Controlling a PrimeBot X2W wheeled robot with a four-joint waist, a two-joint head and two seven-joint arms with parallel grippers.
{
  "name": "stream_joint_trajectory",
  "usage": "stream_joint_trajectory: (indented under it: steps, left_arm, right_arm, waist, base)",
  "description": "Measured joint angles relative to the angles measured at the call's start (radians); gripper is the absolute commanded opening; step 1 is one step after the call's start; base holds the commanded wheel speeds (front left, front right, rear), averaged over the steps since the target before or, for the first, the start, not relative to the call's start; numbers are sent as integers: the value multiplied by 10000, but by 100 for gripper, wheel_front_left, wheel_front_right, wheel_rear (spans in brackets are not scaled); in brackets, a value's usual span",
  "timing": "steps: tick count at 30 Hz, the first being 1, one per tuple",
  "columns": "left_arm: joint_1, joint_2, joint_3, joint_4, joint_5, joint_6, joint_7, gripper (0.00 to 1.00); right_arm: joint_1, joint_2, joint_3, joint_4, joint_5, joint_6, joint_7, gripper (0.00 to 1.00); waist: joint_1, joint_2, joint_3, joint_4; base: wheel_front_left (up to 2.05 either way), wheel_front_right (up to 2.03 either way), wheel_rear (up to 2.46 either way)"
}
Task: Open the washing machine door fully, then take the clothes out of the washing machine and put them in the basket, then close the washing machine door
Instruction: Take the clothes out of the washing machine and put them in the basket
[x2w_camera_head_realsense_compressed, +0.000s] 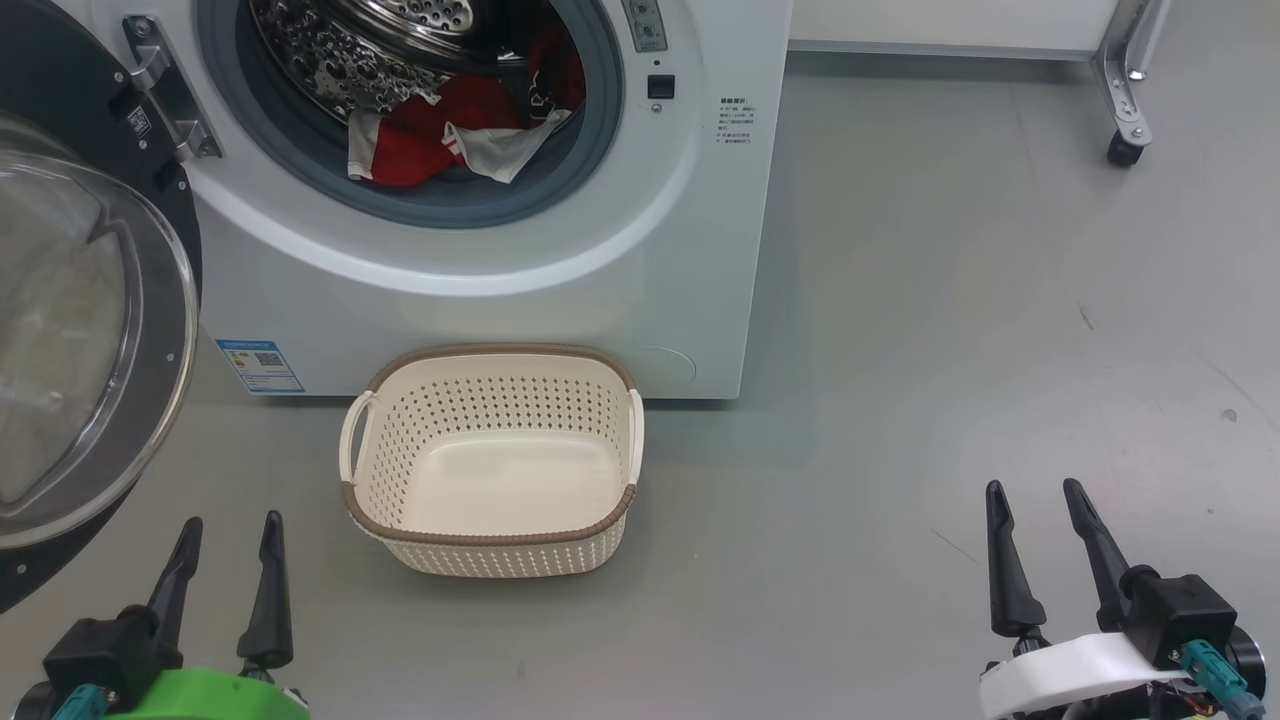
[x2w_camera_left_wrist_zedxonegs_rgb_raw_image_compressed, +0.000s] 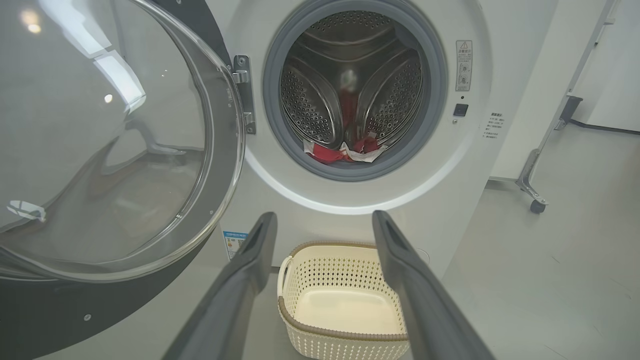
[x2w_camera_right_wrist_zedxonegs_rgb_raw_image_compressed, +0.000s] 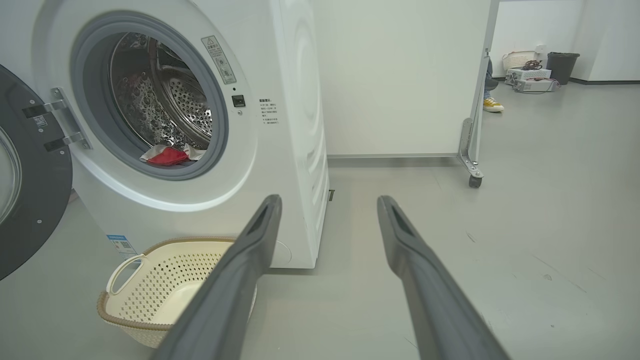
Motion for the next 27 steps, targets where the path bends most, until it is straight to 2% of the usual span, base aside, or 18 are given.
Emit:
stream_joint_trajectory:
  steps: [19,27]
  left_arm:
    - [52,-65,6,-81,-2,0,-2,100]
    - [65,-173,-357,-148,-694,0,-2,100]
  right_arm:
    - [5,4,0,-46,-2,0,0,100]
    - [5,6,23,-44,-15,0,0,100]
  waist:
    - [0,0,109,57]
    - [0,0,125,57]
  base:
    - [0,0,0]
    - [2,-2,0]
